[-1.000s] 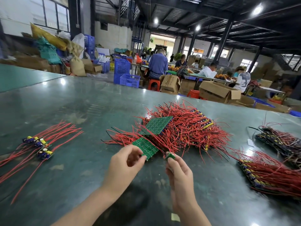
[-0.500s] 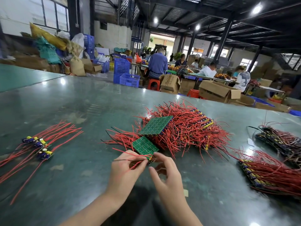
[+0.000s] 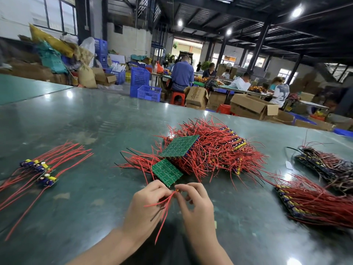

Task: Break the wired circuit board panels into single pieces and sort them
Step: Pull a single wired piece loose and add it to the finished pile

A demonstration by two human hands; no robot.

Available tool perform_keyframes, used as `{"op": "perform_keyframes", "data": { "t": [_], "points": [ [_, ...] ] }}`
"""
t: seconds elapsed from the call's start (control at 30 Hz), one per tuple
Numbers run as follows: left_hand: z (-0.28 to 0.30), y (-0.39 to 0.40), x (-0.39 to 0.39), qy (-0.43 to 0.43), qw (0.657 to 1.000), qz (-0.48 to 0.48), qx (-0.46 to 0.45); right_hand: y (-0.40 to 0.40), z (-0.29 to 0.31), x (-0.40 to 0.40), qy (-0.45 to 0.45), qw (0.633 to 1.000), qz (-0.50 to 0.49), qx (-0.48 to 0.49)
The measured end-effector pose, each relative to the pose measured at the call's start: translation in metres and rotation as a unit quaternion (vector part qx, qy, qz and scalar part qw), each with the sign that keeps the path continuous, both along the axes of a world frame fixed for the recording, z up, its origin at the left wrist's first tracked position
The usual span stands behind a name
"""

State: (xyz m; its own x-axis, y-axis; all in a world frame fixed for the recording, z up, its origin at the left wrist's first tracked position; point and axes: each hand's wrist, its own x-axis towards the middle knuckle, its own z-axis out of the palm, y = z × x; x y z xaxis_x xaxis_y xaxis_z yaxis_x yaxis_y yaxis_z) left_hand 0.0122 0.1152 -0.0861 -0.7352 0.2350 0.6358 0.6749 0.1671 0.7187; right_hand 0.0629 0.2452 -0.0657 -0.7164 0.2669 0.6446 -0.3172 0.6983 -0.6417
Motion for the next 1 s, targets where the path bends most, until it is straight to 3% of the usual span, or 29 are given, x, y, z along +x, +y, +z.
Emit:
{"op": "perform_keyframes", "data": {
  "t": [0.07,0.13,0.23,0.33,0.43,0.53,0.6,0.7,0.8,0.9,1.0],
  "points": [
    [0.002,0.001,-0.002,0.043,0.997,0.022,-0.054,0.000,0.002,0.001,0.000,0.999,-0.007,-0.036],
    [0.005,0.001,-0.001,0.048,0.997,0.016,-0.051,0.002,0.004,-0.001,-0.015,0.986,-0.014,-0.164],
    [0.015,0.004,0.006,0.097,0.994,-0.028,-0.033,0.009,0.007,-0.004,-0.043,0.939,0.003,-0.342],
    [0.018,0.006,0.008,0.088,0.994,-0.032,-0.046,0.012,0.008,-0.004,-0.062,0.923,0.030,-0.378],
    [0.022,0.007,0.007,-0.076,0.996,-0.038,0.034,0.008,0.008,-0.003,-0.059,0.927,0.059,-0.366],
    [0.026,0.006,0.004,-0.314,0.930,-0.143,0.128,0.005,0.007,-0.004,-0.047,0.945,0.087,-0.313],
    [0.024,0.007,0.004,-0.365,0.899,-0.201,0.137,0.005,0.007,-0.003,-0.044,0.952,0.104,-0.283],
    [0.025,0.009,0.009,-0.377,0.883,-0.228,0.161,0.005,0.004,-0.004,-0.039,0.953,0.117,-0.278],
    [0.026,0.010,0.008,-0.377,0.886,-0.217,0.158,0.001,0.007,-0.003,-0.059,0.901,0.136,-0.408],
    [0.029,0.009,0.009,-0.358,0.898,-0.230,0.114,0.000,0.014,-0.001,-0.117,0.778,0.181,-0.590],
    [0.030,0.008,0.009,-0.346,0.906,-0.223,0.096,0.004,0.016,-0.001,-0.148,0.775,0.158,-0.594]
  ]
}}
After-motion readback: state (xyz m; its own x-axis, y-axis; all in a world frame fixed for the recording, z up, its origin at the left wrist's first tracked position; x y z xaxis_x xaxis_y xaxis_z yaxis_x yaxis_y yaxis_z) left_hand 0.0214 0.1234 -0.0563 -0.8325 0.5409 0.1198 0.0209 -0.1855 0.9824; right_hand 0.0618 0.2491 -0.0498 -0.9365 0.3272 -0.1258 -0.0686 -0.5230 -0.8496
